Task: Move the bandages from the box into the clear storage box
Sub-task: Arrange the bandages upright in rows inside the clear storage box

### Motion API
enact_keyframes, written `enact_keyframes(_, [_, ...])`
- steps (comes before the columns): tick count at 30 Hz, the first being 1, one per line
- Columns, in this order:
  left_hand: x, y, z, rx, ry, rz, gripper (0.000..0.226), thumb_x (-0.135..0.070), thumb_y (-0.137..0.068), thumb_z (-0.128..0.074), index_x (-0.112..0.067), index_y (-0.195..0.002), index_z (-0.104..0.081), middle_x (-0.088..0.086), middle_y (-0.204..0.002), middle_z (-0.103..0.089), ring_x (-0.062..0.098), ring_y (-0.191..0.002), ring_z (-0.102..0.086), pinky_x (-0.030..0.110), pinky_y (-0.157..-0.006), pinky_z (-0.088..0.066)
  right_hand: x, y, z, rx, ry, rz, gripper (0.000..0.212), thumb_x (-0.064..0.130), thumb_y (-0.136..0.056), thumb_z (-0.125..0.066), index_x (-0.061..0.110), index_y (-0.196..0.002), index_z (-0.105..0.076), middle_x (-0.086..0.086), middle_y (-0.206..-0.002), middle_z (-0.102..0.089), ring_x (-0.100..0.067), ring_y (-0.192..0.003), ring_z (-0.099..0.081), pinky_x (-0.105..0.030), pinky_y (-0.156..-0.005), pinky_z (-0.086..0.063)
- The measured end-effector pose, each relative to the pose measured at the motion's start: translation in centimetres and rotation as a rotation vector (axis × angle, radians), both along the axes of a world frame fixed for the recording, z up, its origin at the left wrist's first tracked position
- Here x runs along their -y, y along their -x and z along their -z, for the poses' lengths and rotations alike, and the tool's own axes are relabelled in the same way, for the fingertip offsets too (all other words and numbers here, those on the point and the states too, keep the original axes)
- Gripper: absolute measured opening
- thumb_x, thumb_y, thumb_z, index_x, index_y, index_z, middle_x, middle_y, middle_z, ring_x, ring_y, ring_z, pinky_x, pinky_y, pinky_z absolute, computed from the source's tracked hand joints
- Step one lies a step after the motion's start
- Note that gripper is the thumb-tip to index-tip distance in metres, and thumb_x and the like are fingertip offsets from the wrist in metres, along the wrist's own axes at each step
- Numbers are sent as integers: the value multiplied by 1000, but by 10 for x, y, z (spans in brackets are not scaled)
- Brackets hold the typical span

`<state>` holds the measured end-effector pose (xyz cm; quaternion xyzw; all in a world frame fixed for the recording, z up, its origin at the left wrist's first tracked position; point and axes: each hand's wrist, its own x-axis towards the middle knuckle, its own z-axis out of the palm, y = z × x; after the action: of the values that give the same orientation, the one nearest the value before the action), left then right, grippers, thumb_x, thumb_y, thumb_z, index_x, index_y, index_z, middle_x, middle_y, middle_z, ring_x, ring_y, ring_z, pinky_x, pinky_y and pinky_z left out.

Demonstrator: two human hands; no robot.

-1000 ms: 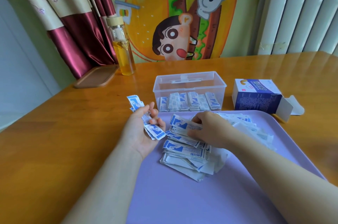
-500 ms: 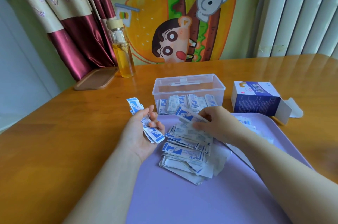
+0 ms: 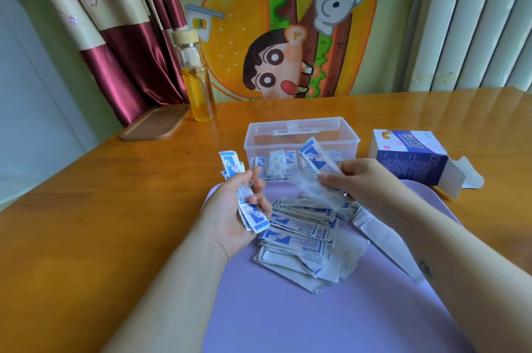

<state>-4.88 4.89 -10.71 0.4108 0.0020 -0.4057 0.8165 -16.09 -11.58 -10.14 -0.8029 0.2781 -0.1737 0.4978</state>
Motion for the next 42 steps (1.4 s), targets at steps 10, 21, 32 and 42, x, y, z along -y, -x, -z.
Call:
enact_keyframes(10, [0, 5, 1, 32, -42, 116, 21, -30, -91, -57, -14, -104, -55, -2, -66, -51, 4, -43, -34, 13, -38, -31, -8, -1, -4, 29, -41, -136, 21, 27, -88, -64, 8, -81, -69, -2, -61, -48, -16, -57, -35, -25, -53, -28])
enact_keyframes(21, [6, 19, -2, 149, -89, 196, 18, -17, -96, -48, -17, -101, -65, 4, -82, -66, 15, -64, -58, 22, -51, -41, -50, -1, -9, 165, 284, -300, 51, 38, -65, -82, 33, -107, -55, 18, -78, -56, 2, -60, -48, -10, -57, -36])
enact_keyframes(32, [8, 43, -17, 373, -195, 366, 30, -7, -93, -43, -11, -73, -66, 11, -72, -62, 22, -71, -60, 29, -64, -44, -50, 2, 6, 67, 679, -536, 126, 44, -54, -85, 59, -138, 7, 16, -152, 16, -11, -143, -11, -27, -104, -37])
enact_keyframes(42, [5, 50, -19, 439, -186, 339, 23, -2, -92, -43, -12, -86, -63, 2, -64, -56, 11, -58, -51, 21, -52, -42, -44, 7, -4, 286, 636, -515, 124, 41, -51, -88, 50, -144, -5, 12, -130, -18, 20, -92, -33, -17, -76, -45])
